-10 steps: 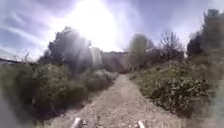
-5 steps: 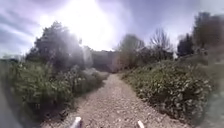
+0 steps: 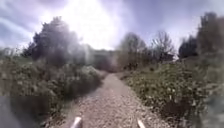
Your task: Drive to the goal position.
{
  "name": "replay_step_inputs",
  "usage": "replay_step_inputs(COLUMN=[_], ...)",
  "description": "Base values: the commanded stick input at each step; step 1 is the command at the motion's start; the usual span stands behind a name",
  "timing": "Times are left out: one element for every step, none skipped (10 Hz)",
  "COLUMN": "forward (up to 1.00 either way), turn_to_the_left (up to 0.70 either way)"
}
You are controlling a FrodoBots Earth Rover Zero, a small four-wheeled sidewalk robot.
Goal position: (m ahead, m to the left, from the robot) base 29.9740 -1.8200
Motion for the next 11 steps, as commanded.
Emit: replay_step_inputs(forward=[0.7,0.7,0.7,0.7,0.7,0.7,0.7,0.7,0.7,0.7,0.7], turn_to_the_left=[0.0,0.0,0.0,0.0,0.0,-0.35,-0.35,-0.35,-0.1,0.0,0.0])
